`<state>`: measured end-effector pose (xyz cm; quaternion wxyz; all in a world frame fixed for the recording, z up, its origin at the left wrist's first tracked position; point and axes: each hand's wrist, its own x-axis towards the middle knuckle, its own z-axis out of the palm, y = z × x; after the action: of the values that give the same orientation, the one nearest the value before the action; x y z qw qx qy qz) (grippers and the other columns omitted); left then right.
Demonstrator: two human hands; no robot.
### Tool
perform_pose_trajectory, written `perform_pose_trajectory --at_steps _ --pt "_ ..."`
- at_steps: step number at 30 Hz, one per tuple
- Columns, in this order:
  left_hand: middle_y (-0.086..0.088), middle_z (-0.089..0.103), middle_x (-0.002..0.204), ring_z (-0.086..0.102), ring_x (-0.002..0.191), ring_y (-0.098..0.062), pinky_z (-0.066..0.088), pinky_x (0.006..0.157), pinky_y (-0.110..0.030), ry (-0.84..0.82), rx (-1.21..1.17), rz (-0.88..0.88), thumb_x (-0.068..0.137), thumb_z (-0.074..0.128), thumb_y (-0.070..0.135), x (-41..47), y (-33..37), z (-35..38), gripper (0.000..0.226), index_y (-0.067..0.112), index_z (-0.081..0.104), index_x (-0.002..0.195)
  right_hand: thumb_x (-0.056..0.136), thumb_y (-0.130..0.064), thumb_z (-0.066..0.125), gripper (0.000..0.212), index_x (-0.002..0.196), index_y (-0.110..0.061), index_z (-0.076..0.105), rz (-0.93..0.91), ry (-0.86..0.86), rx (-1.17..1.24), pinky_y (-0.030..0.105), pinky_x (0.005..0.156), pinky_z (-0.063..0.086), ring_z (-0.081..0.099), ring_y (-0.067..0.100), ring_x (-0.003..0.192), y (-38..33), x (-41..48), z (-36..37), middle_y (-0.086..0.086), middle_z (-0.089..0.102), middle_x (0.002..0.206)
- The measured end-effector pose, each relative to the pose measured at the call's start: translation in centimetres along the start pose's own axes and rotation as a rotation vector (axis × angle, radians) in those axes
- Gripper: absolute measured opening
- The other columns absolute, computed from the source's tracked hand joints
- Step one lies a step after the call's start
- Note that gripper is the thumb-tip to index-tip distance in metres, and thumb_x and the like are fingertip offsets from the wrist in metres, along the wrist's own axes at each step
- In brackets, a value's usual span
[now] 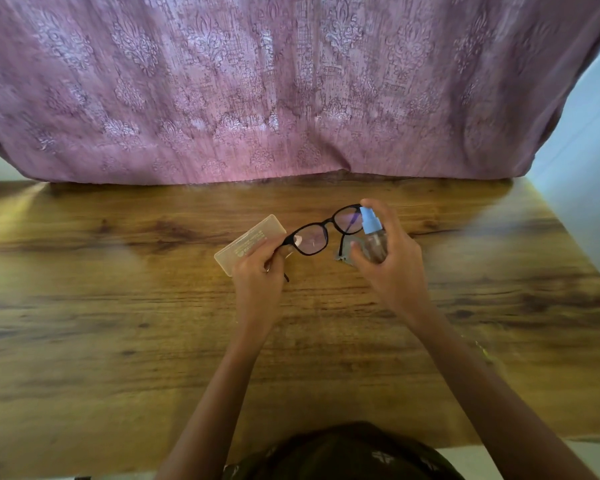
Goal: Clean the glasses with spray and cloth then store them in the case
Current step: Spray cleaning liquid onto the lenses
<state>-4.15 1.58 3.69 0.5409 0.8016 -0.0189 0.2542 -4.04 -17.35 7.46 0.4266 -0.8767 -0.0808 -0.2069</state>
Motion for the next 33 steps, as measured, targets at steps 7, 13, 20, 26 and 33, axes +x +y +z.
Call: perform_pose_trajectory --at_steps 7,13,20,26,33 --pt "0.021 0.062 0.101 0.057 0.09 0.021 0.042 0.061 0.004 -0.007 -0.002 0.011 0.086 0.067 -0.001 -0.6 -0.3 -0.5 0.036 0.025 0.065 0.111 0.078 -0.016 0.076 0.058 0.125 -0.029 0.045 -0.034 -0.112 -0.119 0.012 0.055 0.038 0.046 0.004 0.05 0.7 0.6 0.3 -0.006 0.062 0.078" --pt "0.012 0.063 0.102 0.056 0.091 0.022 0.043 0.06 0.003 -0.007 0.017 0.009 0.085 0.068 -0.003 -0.6 -0.7 -0.5 0.032 0.015 0.068 0.112 0.077 -0.013 0.075 0.055 0.124 -0.027 0.048 -0.032 -0.081 -0.056 0.022 0.05 0.05 0.056 0.011 0.052 0.3 0.8 0.5 0.003 0.064 0.076" --pt "0.014 0.062 0.102 0.057 0.089 0.022 0.043 0.059 0.003 -0.018 -0.009 -0.005 0.086 0.067 -0.002 -0.6 -0.5 -0.5 0.038 0.025 0.063 0.112 0.078 -0.012 0.075 0.052 0.121 -0.023 0.048 -0.055 -0.015 -0.066 0.012 0.048 0.04 0.047 0.01 0.049 0.3 0.4 0.6 0.001 0.057 0.068" --pt "0.027 0.058 0.102 0.057 0.091 0.021 0.043 0.06 0.003 -0.004 -0.029 0.018 0.086 0.067 -0.002 -0.6 -0.4 -0.6 0.037 0.023 0.064 0.112 0.079 -0.008 0.072 0.048 0.118 -0.025 0.048 -0.005 0.052 0.02 0.018 0.045 0.041 0.048 0.02 0.048 0.2 -0.4 1.1 0.007 0.05 0.056" --pt "0.031 0.057 0.101 0.056 0.096 0.022 0.044 0.064 0.003 0.002 -0.015 0.018 0.086 0.068 0.001 -0.5 -0.4 -0.5 0.035 0.026 0.063 0.111 0.09 -0.01 0.05 0.044 0.121 -0.039 0.04 0.156 0.085 0.189 0.03 0.04 0.044 0.042 0.008 0.046 2.3 1.0 0.7 0.001 0.045 0.06"
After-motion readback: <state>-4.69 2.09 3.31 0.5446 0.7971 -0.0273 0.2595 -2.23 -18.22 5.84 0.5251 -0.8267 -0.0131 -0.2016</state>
